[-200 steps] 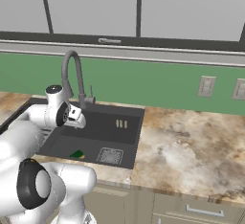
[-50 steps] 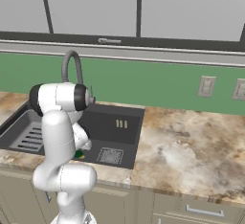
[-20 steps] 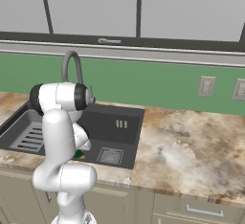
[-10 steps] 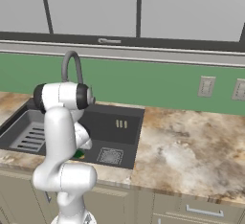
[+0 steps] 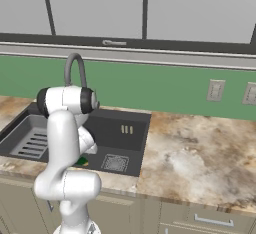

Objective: Pick up the sponge and sponge from the sink, and place them back in the cabinet, and close the cabinet doors.

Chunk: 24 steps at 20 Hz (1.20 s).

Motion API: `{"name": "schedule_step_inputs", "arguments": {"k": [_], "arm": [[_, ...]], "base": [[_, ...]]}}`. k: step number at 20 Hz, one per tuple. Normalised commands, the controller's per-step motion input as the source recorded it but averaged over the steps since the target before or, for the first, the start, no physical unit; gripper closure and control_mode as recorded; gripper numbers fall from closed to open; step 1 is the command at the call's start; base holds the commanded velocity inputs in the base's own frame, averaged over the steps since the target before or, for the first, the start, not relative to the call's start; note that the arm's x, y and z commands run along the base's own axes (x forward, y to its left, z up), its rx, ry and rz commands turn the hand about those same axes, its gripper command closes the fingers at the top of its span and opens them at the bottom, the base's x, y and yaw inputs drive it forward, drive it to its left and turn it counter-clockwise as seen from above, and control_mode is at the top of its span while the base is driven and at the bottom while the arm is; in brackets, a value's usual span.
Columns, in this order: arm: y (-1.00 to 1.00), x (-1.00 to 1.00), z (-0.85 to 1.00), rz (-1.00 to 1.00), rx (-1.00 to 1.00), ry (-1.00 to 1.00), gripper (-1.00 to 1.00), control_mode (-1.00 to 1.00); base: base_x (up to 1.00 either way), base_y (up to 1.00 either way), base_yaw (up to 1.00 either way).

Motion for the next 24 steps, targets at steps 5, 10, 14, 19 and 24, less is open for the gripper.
{"name": "schedule_step_inputs", "arguments": {"k": [5,10,14,19,24], "arm": [[0.00,0.20,-0.10,0.00,0.00,0.00,-1.00,-1.00],[0.00,0.19,-0.13,0.00,0.00,0.00,-1.00,-1.00],[0.00,0.04,-0.10,0.00,0.00,0.00,-1.00,-1.00],[0.00,0.00,-0.05,0.00,0.00,0.00,-1.00,-1.00],[0.00,0.00,-0.03,0.00,0.00,0.00,-1.00,-1.00]], "base": [[0.00,0.00,0.00],[0.00,0.00,0.00],[0.00,0.00,0.00],[0.00,0.00,0.00],[0.00,0.00,0.00]]}}
